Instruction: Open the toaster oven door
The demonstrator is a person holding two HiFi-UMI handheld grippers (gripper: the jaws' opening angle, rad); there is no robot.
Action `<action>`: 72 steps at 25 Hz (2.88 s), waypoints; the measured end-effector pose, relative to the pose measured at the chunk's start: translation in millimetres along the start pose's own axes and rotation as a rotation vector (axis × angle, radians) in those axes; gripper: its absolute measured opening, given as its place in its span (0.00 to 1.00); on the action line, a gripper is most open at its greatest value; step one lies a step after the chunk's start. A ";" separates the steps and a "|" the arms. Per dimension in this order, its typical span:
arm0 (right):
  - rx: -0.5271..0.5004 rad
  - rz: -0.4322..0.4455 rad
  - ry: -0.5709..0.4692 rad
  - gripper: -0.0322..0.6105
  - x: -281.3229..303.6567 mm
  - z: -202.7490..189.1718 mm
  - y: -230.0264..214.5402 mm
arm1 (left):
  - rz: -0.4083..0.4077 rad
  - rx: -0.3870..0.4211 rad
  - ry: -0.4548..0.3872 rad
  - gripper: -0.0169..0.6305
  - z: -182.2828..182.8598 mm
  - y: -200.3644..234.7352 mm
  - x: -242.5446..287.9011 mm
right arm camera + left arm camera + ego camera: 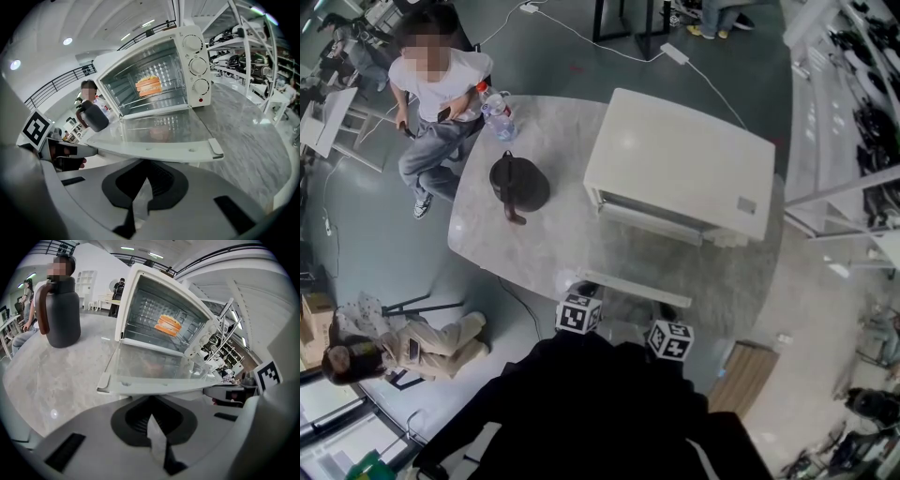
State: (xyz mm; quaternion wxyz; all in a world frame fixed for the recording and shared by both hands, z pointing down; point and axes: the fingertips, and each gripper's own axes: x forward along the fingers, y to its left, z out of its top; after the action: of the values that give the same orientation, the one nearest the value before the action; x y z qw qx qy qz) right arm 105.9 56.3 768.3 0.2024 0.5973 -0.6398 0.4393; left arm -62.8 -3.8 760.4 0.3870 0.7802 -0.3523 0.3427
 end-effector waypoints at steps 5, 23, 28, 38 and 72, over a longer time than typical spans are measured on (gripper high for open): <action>0.002 -0.002 0.014 0.05 1.5 -1.7 0.7 | -0.006 -0.008 0.018 0.03 -3.6 -0.2 2.7; 0.018 -0.022 0.060 0.05 15.5 -19.5 -10.3 | -0.014 -0.011 0.083 0.03 -19.0 3.4 16.2; 0.020 -0.017 0.067 0.05 14.6 -15.7 -7.1 | 0.011 0.015 0.073 0.03 -8.8 7.2 12.9; 0.029 -0.019 0.086 0.05 20.9 -23.8 -9.7 | -0.009 -0.011 0.109 0.03 -18.4 7.9 18.0; 0.052 -0.026 0.142 0.05 37.1 -39.0 -17.0 | -0.014 -0.051 0.150 0.03 -27.9 15.1 29.7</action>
State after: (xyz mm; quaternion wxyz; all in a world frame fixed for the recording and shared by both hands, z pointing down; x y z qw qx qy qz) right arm 104.0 67.6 823.6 0.2376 0.5779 -0.6042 0.4945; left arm -67.1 4.5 802.8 0.4343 0.7447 -0.3257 0.3883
